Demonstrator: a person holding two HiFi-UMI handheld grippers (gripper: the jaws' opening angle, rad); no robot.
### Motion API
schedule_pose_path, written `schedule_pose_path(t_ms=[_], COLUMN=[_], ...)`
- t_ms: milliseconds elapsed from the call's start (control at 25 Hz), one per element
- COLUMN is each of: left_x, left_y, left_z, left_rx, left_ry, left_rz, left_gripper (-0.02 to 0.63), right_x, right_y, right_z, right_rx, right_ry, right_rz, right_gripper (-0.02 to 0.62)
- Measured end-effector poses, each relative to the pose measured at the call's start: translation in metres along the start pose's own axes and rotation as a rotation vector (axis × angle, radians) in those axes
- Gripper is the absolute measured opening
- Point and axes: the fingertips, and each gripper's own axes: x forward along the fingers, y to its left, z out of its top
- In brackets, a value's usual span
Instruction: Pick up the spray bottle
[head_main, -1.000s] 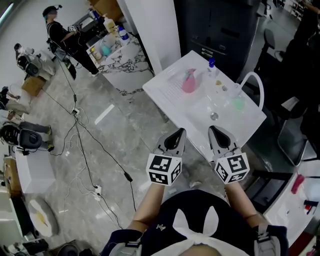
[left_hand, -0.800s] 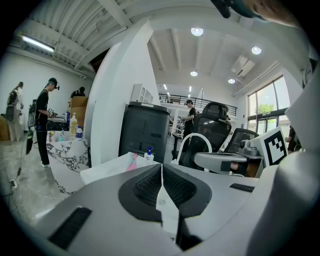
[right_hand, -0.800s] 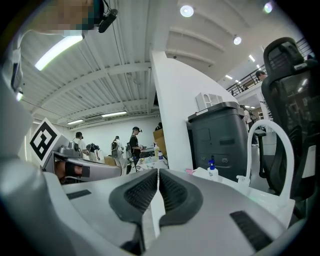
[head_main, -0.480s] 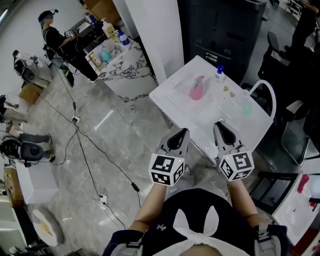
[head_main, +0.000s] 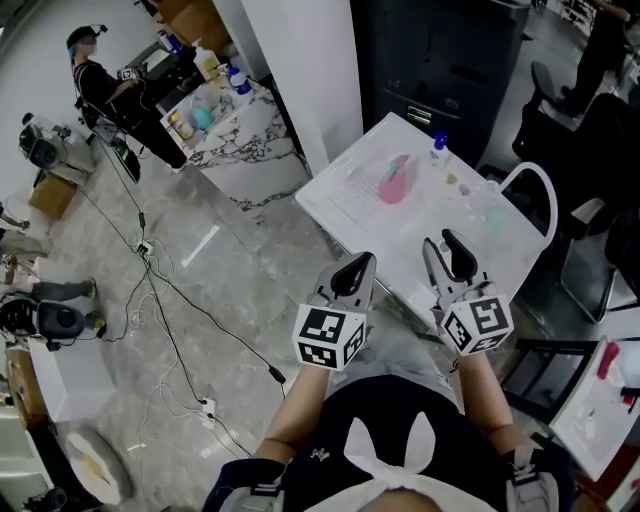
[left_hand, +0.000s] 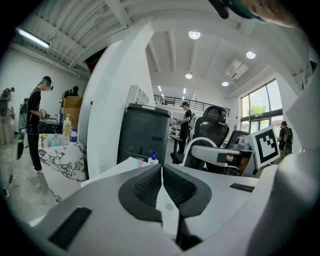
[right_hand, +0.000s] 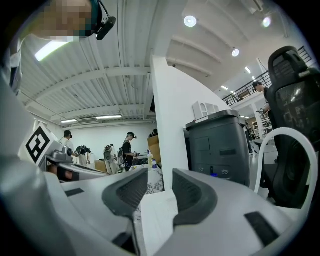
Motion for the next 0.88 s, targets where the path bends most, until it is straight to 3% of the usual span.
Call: schedule_pose_path(t_ms=[200, 880], left_x=[0.011, 0.06], left_y=[0.012, 0.091], left_z=[0.002, 0.05], left_rx=[0.009, 0.039], left_ry=[0.012, -0.014], left_rz=[-0.007, 0.008], left_gripper=[0.032, 0.032], right_x=[0.017, 0.107], right_y=[-0.013, -0.058], right_z=[-0.001, 0.01], right_rx=[-0.01, -0.006], right_ry=[0.007, 0.004], right_rz=[-0.007, -0.027], right_gripper=[0.181, 0.218])
